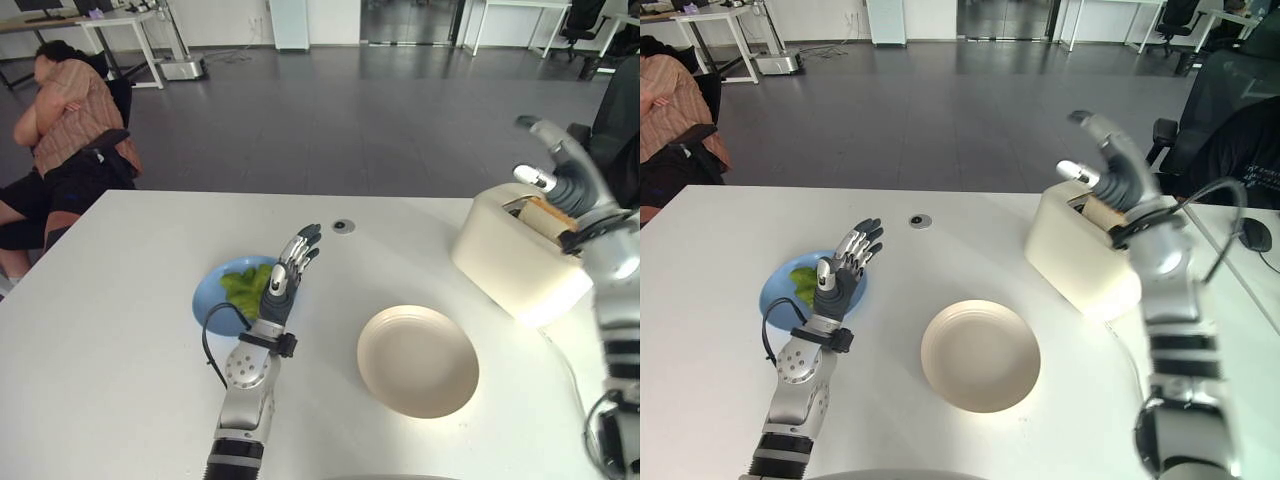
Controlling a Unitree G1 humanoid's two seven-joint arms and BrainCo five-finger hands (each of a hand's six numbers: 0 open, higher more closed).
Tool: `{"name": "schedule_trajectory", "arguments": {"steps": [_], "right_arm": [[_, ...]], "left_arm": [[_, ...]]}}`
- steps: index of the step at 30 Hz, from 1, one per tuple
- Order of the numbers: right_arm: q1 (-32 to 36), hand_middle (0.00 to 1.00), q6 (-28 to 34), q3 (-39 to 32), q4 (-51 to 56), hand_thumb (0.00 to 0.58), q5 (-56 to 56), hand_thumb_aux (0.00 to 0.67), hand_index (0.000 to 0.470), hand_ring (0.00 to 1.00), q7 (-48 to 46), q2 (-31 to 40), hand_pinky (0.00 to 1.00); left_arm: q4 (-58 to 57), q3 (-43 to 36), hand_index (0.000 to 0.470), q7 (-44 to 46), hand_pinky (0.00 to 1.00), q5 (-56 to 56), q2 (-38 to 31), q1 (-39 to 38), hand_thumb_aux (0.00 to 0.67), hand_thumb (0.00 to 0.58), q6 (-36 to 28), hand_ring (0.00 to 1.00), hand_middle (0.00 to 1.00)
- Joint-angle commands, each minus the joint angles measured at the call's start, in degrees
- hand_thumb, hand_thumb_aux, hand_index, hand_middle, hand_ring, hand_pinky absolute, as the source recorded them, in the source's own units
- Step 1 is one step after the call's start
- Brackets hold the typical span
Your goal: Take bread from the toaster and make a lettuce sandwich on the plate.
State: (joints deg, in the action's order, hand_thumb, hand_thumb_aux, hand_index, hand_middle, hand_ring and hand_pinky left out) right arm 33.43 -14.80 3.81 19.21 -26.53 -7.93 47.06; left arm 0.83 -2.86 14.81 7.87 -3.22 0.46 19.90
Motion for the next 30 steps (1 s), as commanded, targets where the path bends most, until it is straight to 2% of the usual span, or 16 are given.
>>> {"name": "schedule_trajectory", "arguments": {"steps": [1,6,10,22,23,24,25,30], "right_arm": [[5.7,0.0,0.7,-5.0,7.9,0.0,-8.0,0.0,0.0,0.0,-1.3,6.8,0.0],[12.0,0.0,2.7,-13.7,21.9,0.0,-16.8,0.0,0.0,0.0,-7.2,12.3,0.0],[15.6,0.0,1.9,-18.1,28.2,0.0,-19.3,0.0,0.0,0.0,-8.4,11.7,0.0],[20.6,0.0,-1.1,-24.3,35.6,0.0,-20.4,0.0,0.0,0.0,-8.1,11.3,0.0],[20.8,0.0,-1.4,-24.7,36.0,0.212,-20.4,0.137,0.096,0.0,-8.3,11.2,0.0],[21.0,0.0,-1.7,-25.0,36.2,0.555,-20.3,0.531,0.372,0.0,-8.4,11.2,0.0],[21.0,0.0,-2.2,-25.3,36.0,0.58,-20.1,0.67,0.47,0.0,-8.8,11.1,0.0],[20.0,0.0,-5.0,-26.1,34.9,0.58,-18.1,0.67,0.47,0.0,-12.6,10.0,0.0]], "left_arm": [[-0.4,0.3,0.0,0.5,0.0,0.0,-0.7,0.3,0.0,0.0,-0.7,0.0,0.0],[-0.5,0.9,0.0,0.5,0.0,-0.2,-1.1,0.5,0.0,0.0,-0.6,0.0,0.0],[-0.8,1.9,0.0,0.4,0.0,-0.1,-1.6,0.6,0.0,0.0,-0.9,0.0,0.0],[-1.1,1.7,0.0,0.2,0.0,-0.3,-1.9,0.7,0.0,0.0,-0.9,0.0,0.0],[-1.1,1.6,0.0,0.2,0.0,-0.4,-1.9,0.7,0.0,0.0,-0.9,0.0,0.0],[-1.1,1.6,0.0,0.2,0.0,-0.4,-1.9,0.7,0.0,0.0,-1.0,0.0,0.0],[-1.1,1.6,0.0,0.1,0.0,-0.5,-1.9,0.7,0.0,0.0,-1.0,0.0,0.0],[-1.3,1.8,0.0,0.1,0.0,-0.6,-2.2,0.6,0.0,0.0,-1.1,0.0,0.0]]}}
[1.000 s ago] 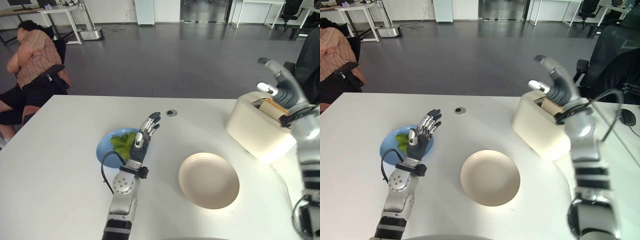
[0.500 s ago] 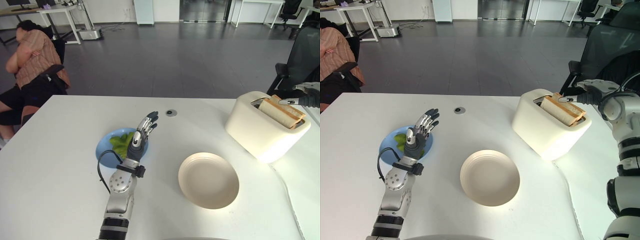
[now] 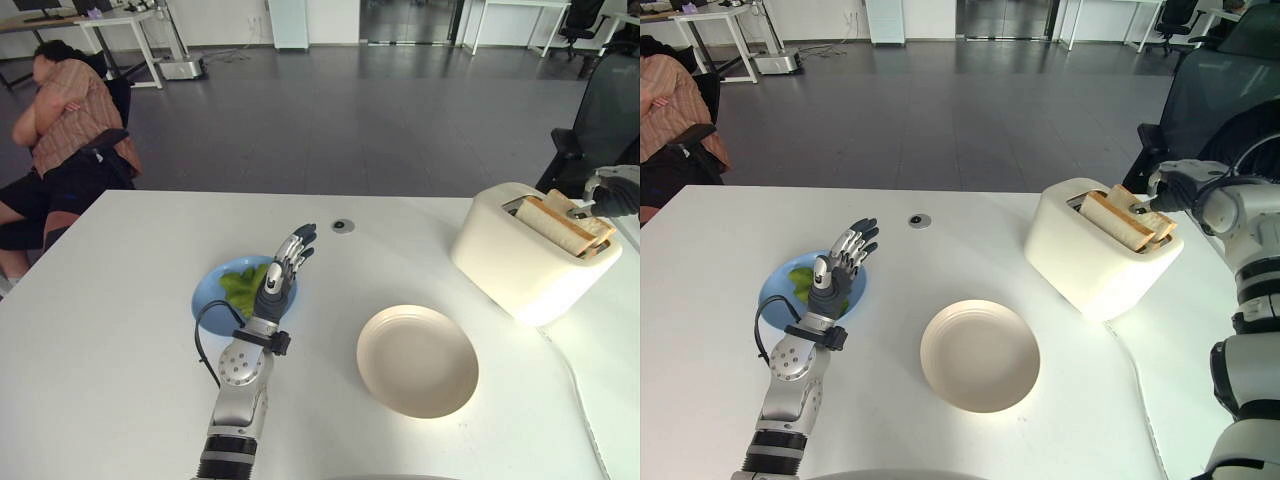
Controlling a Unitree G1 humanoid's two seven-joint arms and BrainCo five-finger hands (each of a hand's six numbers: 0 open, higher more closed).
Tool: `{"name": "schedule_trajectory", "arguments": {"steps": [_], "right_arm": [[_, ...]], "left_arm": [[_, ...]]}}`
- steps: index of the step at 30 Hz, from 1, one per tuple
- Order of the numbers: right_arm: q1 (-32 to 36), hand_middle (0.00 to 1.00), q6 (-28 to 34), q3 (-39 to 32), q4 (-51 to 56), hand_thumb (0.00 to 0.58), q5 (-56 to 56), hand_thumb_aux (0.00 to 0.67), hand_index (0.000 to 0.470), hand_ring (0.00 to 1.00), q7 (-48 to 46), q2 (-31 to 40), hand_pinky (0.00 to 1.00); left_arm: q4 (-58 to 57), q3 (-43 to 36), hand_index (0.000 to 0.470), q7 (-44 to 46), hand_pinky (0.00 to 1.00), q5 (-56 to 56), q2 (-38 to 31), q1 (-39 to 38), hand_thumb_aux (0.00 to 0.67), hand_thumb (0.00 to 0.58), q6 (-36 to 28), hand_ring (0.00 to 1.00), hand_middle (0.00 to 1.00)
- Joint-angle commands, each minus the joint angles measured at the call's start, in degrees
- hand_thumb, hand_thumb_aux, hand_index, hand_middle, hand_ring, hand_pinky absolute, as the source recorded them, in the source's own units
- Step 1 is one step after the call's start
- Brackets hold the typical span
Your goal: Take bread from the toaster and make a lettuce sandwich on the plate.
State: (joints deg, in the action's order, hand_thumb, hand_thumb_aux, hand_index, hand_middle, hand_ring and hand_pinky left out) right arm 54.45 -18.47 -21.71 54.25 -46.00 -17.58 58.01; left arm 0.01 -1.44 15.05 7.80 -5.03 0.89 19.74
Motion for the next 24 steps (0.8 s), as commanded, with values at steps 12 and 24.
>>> {"name": "schedule_trajectory", "arguments": {"steps": [12,24], "right_arm": [[0.0,0.0,-1.7,3.3,-2.6,0.58,8.5,0.67,0.47,0.0,-6.6,-2.4,0.0],[10.8,0.0,-7.0,10.1,-13.6,0.58,12.1,0.67,0.47,0.0,8.7,-1.7,0.0]], "left_arm": [[-1.1,0.5,0.0,-1.1,0.0,-0.7,-0.7,0.3,0.0,0.0,-1.1,0.0,0.0],[-1.5,0.6,0.0,-0.6,0.0,-0.5,-1.0,0.5,0.0,0.0,-1.1,0.0,0.0]]}}
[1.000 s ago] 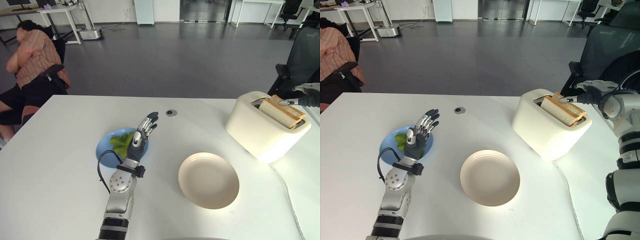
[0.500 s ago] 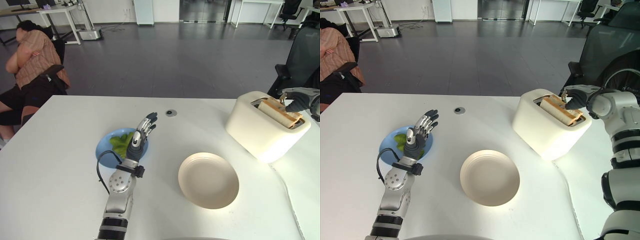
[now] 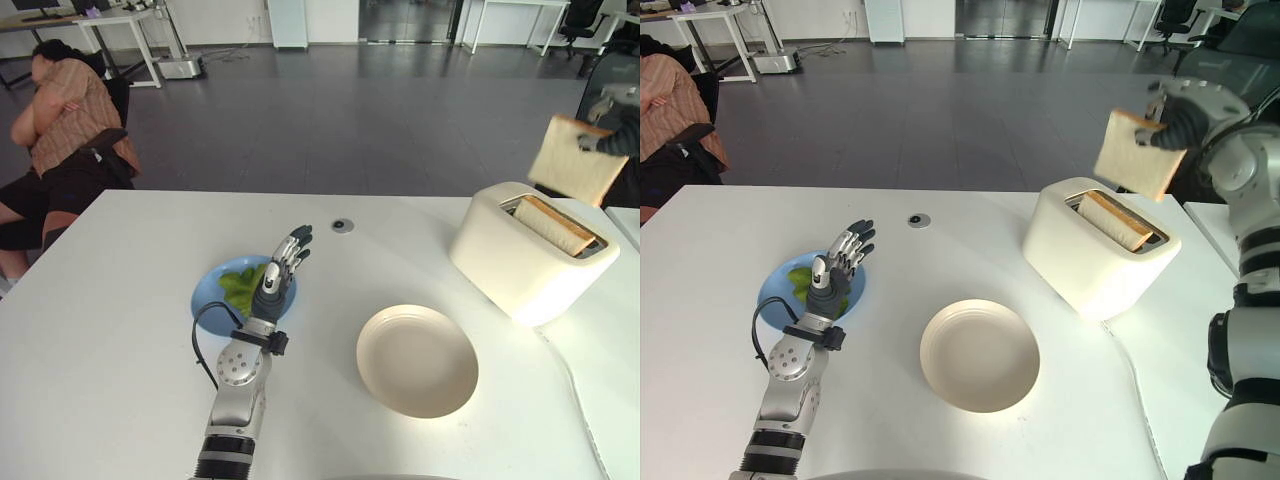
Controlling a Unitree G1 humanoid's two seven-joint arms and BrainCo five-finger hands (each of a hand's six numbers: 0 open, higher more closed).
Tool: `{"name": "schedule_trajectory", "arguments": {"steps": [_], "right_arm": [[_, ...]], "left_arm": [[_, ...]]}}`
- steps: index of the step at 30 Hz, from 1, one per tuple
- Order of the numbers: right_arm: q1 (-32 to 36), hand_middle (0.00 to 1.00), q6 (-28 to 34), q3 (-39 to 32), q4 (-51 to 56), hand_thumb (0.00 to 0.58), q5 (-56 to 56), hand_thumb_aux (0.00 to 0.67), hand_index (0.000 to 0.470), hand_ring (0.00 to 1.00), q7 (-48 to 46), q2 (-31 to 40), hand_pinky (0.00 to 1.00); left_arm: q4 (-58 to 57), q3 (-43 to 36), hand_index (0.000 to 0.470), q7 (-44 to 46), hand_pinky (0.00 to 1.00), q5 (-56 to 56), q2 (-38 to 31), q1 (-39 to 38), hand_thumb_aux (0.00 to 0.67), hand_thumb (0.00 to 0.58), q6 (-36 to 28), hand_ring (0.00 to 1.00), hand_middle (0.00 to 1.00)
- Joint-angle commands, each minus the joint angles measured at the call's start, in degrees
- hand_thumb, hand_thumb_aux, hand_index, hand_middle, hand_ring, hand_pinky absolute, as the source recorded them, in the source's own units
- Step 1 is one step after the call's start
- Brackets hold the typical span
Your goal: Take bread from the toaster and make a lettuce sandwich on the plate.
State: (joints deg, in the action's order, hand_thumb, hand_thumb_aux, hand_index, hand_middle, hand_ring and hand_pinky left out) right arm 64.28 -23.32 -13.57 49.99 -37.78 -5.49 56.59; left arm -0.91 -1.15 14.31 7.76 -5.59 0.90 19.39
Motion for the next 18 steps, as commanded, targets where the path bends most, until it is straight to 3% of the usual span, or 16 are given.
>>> {"name": "schedule_trajectory", "arguments": {"steps": [1,6,12,18], "right_arm": [[-0.7,0.0,-1.7,2.6,-14.2,0.58,8.3,0.67,0.47,0.0,-8.4,-1.7,0.0],[-9.7,0.0,6.2,1.5,-35.0,0.58,24.7,0.67,0.47,0.0,-29.6,-5.6,0.0],[-22.3,0.0,20.9,-1.4,-54.2,0.58,37.9,0.67,0.47,0.0,-48.2,-6.6,0.0],[-31.5,0.0,25.8,-4.8,-60.7,0.58,35.4,0.67,0.47,0.0,-51.0,-8.0,0.0]], "left_arm": [[-0.4,0.4,0.0,0.0,0.0,-0.5,-0.4,0.3,0.0,0.0,-0.8,0.0,0.0],[0.1,0.5,0.0,-0.2,0.0,-0.4,-0.3,0.1,0.0,0.0,-0.8,0.0,0.0],[-0.2,2.6,0.0,-0.5,0.0,0.0,-1.3,1.4,0.0,0.0,-0.8,0.0,0.0],[-0.8,3.8,0.0,-0.4,0.0,0.2,-1.8,2.8,0.0,0.0,-0.9,0.0,0.0]]}}
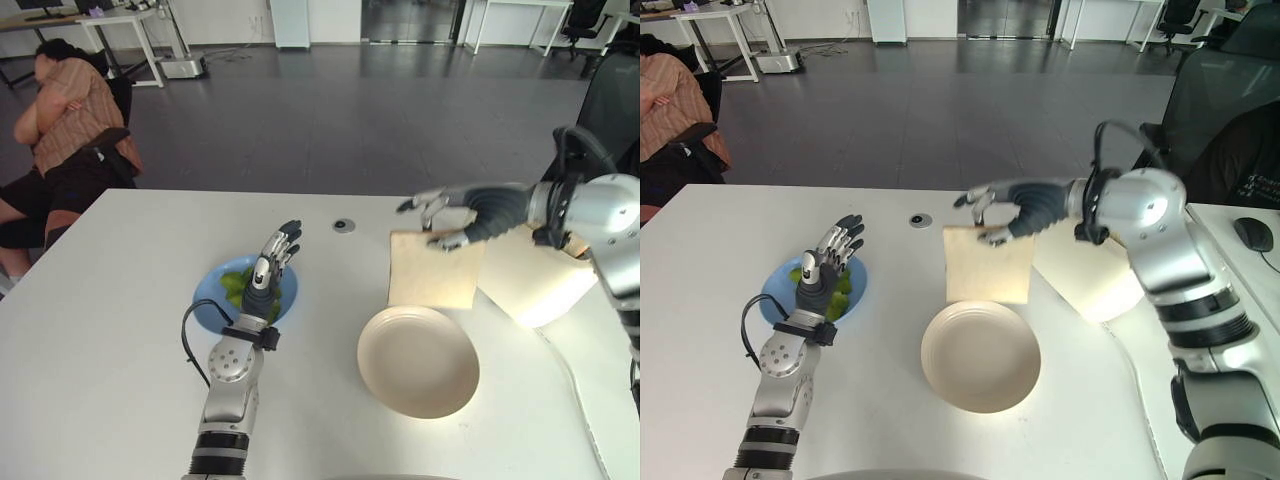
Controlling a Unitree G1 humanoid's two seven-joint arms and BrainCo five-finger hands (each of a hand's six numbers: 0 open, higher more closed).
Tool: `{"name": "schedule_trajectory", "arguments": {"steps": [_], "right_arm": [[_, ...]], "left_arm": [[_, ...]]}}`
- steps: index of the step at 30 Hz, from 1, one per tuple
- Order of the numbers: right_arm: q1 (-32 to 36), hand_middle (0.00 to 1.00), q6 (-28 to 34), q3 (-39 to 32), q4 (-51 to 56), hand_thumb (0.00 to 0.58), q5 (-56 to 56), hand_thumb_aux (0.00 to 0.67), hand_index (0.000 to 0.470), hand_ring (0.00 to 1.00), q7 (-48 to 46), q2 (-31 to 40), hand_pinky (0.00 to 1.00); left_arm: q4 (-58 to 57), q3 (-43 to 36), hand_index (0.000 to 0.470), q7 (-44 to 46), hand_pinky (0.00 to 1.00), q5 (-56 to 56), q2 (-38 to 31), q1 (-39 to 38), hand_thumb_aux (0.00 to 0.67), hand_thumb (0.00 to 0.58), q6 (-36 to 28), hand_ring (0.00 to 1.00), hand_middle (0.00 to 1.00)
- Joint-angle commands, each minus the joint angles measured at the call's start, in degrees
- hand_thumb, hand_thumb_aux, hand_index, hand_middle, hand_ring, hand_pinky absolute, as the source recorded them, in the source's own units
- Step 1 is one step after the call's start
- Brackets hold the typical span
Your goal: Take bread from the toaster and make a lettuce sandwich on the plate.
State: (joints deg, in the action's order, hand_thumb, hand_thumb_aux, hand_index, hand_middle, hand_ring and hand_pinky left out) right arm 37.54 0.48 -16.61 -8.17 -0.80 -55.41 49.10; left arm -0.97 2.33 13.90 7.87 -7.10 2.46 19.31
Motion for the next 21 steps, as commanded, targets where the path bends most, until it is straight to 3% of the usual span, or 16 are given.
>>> {"name": "schedule_trajectory", "arguments": {"steps": [1,7,14,15,16,21], "right_arm": [[-6.4,0.0,2.5,-2.1,-3.3,0.58,-1.8,0.67,0.47,0.0,-1.2,-0.6,0.0],[-13.9,0.0,0.0,-6.7,-3.1,0.58,-6.0,0.67,0.47,0.0,-1.7,-2.4,0.0],[-15.6,0.0,-7.9,-6.3,0.9,0.58,-8.2,0.67,0.47,0.0,0.5,-4.7,0.0],[-15.4,0.0,-9.1,-5.8,1.4,0.46,-8.1,0.365,0.256,0.0,1.3,-5.2,0.0],[-15.1,0.0,-10.0,-5.3,1.7,0.0,-8.0,0.0,0.0,0.0,1.7,-5.4,0.0],[-10.9,0.0,-12.4,-1.0,4.3,0.0,-9.6,0.0,0.0,0.0,5.4,-5.7,0.0]], "left_arm": [[-1.0,0.2,0.0,0.2,0.0,0.1,-0.3,1.7,0.0,0.0,-0.9,0.0,0.0],[-1.5,0.5,0.0,0.7,0.0,0.1,-0.5,2.2,0.0,0.0,-0.8,0.0,0.0],[-1.2,0.3,0.0,1.2,0.0,-0.5,-1.2,2.5,0.0,0.0,-0.8,0.0,0.0],[-1.0,0.2,0.0,1.3,0.0,-0.7,-1.4,2.5,0.0,0.0,-0.8,0.0,0.0],[-0.8,0.1,0.0,1.4,0.0,-0.9,-1.6,2.6,0.0,0.0,-0.8,0.0,0.0],[-1.1,1.0,0.0,1.4,0.0,-3.7,-4.7,4.9,0.0,0.0,-1.5,0.0,0.0]]}}
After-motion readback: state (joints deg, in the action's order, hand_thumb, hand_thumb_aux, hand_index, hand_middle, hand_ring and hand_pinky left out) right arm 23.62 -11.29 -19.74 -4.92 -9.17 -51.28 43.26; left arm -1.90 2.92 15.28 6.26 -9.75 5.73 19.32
